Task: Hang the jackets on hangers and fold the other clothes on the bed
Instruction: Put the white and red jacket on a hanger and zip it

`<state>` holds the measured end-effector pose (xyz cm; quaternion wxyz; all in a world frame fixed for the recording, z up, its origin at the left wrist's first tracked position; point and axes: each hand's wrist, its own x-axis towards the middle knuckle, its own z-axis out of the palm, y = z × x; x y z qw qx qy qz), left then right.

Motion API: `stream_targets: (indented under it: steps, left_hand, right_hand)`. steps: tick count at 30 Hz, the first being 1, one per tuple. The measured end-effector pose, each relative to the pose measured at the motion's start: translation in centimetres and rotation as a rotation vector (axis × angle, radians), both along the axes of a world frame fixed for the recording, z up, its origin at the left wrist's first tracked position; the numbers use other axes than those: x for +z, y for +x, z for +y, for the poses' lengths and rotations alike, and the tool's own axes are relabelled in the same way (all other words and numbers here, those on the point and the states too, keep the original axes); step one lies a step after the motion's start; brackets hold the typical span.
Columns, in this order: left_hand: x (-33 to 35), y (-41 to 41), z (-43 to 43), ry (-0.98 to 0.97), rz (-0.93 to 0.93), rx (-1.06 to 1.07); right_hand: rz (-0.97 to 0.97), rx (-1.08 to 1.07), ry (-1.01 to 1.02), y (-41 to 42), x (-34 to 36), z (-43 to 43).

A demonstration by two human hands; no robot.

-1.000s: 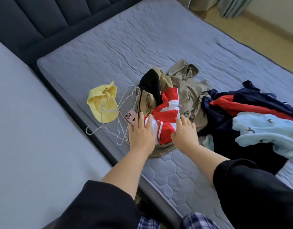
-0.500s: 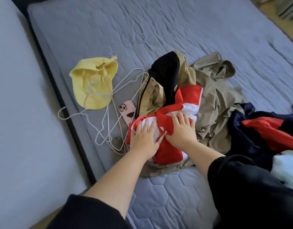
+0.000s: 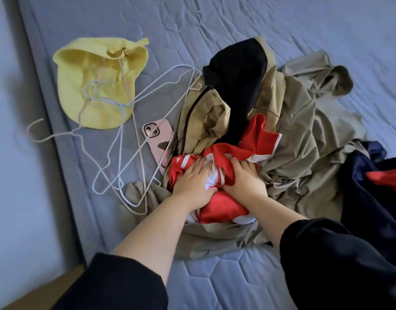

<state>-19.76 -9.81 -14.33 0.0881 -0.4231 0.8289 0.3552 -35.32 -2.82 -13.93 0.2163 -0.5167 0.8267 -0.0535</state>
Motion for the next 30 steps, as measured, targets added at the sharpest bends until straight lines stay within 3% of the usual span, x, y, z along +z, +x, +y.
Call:
stream_targets:
  steps: [8,13,19,24,30]
  left_hand:
    - [0.3,-0.2,2.0,-0.349,0.082,0.051]
    - [4.0,0.0,5.0,-0.488,0.038,0.053]
    - [10.8,2.3,8.2,-0.386,0.268,0.208]
    - [17.8,3.4,9.9,-0.338,0.364,0.348]
    - [24.0,4.6,11.5,-0.397,0.457,0.363]
  right_hand:
    - [0.054,-0.004,-0.321,1.1,0.2,2.1]
    - [0.081,0.006,-0.384,2.2,3.5,5.1]
    - [-0.093,-0.253,-0.628,3.9,10.8,8.6]
    - [0.052,-0.13,-0.717,4.0,18.5,9.3]
    - [-0.36,-0.127,-0.627,4.4,26.3,11.1]
